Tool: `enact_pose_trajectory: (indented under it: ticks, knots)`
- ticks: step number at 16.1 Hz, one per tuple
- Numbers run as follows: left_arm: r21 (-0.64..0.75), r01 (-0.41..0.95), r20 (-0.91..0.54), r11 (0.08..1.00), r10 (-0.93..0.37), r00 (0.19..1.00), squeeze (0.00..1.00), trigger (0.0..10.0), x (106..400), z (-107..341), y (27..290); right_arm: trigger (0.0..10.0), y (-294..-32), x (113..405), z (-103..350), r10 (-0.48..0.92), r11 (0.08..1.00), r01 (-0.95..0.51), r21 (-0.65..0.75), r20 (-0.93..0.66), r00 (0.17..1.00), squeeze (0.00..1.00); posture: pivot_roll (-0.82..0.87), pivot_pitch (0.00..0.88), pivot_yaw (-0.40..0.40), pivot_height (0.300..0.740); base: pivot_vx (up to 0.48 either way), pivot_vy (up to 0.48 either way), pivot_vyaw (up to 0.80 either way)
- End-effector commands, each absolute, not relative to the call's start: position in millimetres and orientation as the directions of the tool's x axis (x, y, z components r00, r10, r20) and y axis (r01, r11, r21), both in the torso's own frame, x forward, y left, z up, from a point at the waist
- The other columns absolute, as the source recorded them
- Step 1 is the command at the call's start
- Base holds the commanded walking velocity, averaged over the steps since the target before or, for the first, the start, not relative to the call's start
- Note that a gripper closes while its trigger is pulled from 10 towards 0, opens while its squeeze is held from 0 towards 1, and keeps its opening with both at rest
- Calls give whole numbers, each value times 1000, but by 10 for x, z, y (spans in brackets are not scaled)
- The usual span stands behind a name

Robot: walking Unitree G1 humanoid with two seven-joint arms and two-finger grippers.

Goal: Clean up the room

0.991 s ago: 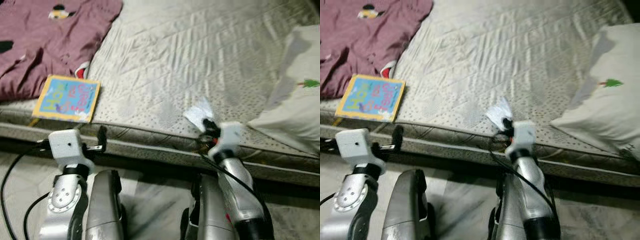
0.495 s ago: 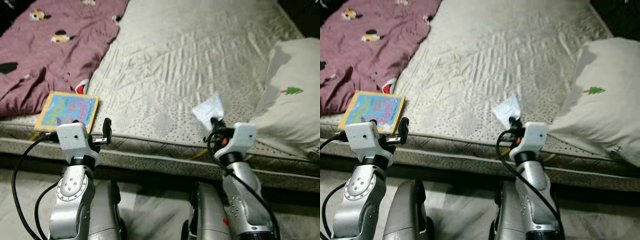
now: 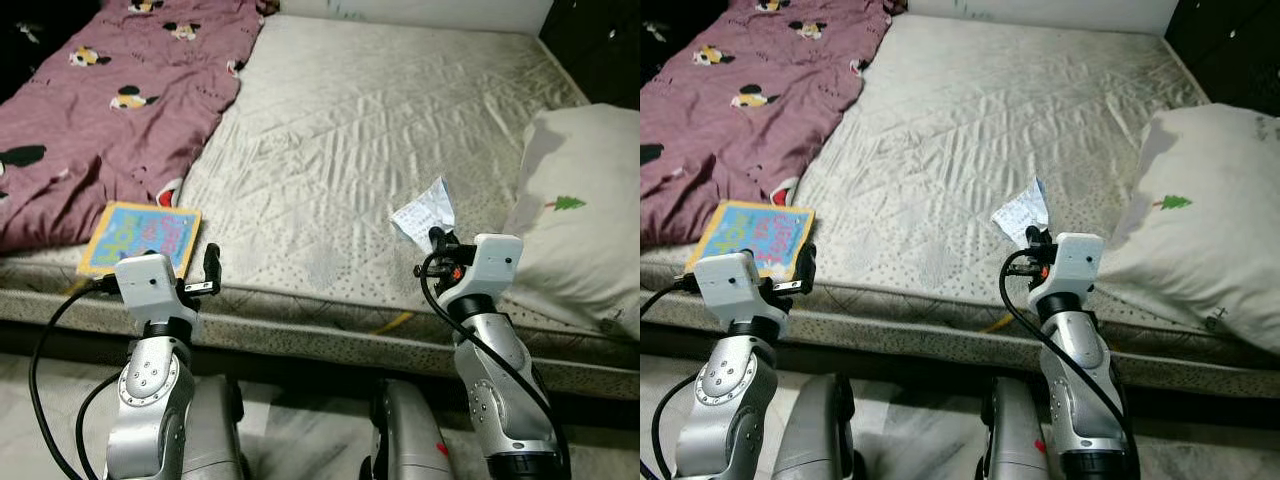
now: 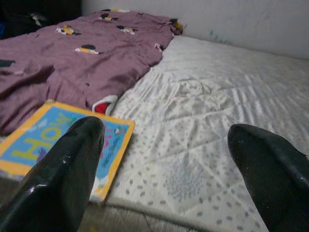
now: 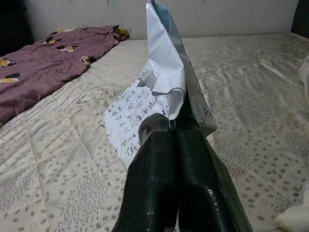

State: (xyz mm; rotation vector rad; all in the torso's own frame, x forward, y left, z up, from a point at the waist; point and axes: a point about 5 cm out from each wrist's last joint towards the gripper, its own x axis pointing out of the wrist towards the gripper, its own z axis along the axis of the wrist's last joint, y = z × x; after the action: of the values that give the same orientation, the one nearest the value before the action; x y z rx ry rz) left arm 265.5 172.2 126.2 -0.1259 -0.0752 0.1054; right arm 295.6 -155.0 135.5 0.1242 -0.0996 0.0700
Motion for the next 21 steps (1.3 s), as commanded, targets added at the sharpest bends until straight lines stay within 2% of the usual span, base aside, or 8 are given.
enact_pose_trajectory:
  ticks: [1,9,14,15,19,21]
  knots:
    - [-124,-98,75,987,108,991,0,10000,2670,1269,1705,10000,-1566,2974,1391,60,991,-72,111,107,992,0,-56,59,-33,644,0,0,0]
    - [-110,-90,80,990,99,992,0,10000,2658,1269,1699,10000,-1560,2973,1352,44,992,-54,114,86,995,0,-43,87,-24,738,0,0,0]
    - [-96,-97,73,991,104,992,0,10000,2672,1259,1677,10000,-1600,2978,1347,38,993,-47,107,78,996,0,-49,91,-26,740,0,0,0]
    - [12,-158,88,987,157,984,0,10000,2688,1275,1714,10000,-1605,2985,1348,39,993,-47,106,76,996,0,-52,97,-27,740,0,0,0]
    - [-44,-201,87,979,204,975,0,10000,2664,1285,1785,10000,-1593,2984,1323,44,992,-51,113,62,997,0,-41,104,-31,740,0,0,0]
    - [-70,-182,93,981,188,978,0,10000,2653,1291,1777,10000,-1584,2965,1268,34,987,-39,153,34,999,0,-40,102,-31,740,0,0,0]
